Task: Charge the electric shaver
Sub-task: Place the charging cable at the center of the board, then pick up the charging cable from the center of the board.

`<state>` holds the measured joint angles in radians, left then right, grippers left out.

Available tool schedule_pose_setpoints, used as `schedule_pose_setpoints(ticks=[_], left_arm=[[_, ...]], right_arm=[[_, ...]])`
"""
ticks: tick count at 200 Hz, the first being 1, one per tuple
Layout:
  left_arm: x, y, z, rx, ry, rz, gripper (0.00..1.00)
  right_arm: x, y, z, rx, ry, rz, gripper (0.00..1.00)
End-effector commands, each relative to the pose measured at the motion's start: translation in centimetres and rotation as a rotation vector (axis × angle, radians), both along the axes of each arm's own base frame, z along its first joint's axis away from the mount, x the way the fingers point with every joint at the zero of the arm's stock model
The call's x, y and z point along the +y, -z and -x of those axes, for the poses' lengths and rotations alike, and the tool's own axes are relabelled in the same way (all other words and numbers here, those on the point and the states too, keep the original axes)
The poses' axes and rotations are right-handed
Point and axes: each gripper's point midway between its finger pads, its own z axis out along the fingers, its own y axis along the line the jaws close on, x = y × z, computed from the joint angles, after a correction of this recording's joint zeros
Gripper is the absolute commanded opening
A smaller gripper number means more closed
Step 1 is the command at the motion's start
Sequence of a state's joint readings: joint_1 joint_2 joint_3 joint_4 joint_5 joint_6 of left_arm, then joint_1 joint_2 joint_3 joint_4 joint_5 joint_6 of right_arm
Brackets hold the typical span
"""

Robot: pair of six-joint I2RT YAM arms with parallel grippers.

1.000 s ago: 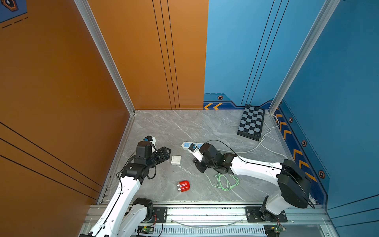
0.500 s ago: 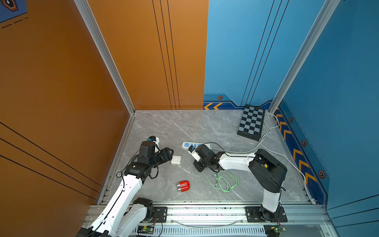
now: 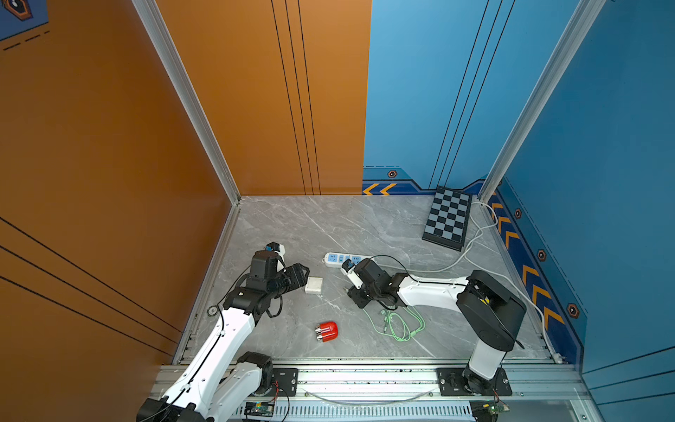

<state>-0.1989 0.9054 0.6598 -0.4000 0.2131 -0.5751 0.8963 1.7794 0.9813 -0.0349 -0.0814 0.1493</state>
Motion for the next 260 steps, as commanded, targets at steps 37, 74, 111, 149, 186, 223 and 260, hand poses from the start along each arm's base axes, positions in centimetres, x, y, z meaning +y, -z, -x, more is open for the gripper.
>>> schedule_pose_setpoints(ticks=[37, 74, 111, 149, 186, 223, 260], left_arm=[[-0.3, 0.0, 0.1, -0.011, 0.024, -0.014, 0.68], [-0.3, 0.3, 0.3, -0.001, 0.023, -0.007, 0.68], [-0.4, 0.6, 0.3, 0.010, 0.026, -0.004, 0.68], [-0.8, 1.2, 0.3, 0.045, 0.017, 0.022, 0.68], [-1.7, 1.2, -0.2, 0.085, 0.017, 0.072, 0.68], [-2.9, 0.4, -0.7, 0.074, 0.051, 0.114, 0.68], [-4.0, -0.7, -1.3, 0.066, 0.046, 0.196, 0.68]], right_arm=[[0.0, 1.3, 0.4, 0.024, 0.020, -0.005, 0.30], [0.2, 2.3, 0.2, 0.032, 0.016, 0.007, 0.28], [0.5, 3.0, 0.1, 0.033, 0.019, 0.007, 0.21], [0.9, 1.9, -0.1, 0.021, 0.023, -0.007, 0.00], [1.2, -1.7, 0.2, -0.009, -0.014, -0.079, 0.00], [1.0, -6.1, 1.0, -0.016, -0.055, -0.218, 0.00], [0.7, -8.4, 1.9, -0.006, -0.092, -0.302, 0.00]])
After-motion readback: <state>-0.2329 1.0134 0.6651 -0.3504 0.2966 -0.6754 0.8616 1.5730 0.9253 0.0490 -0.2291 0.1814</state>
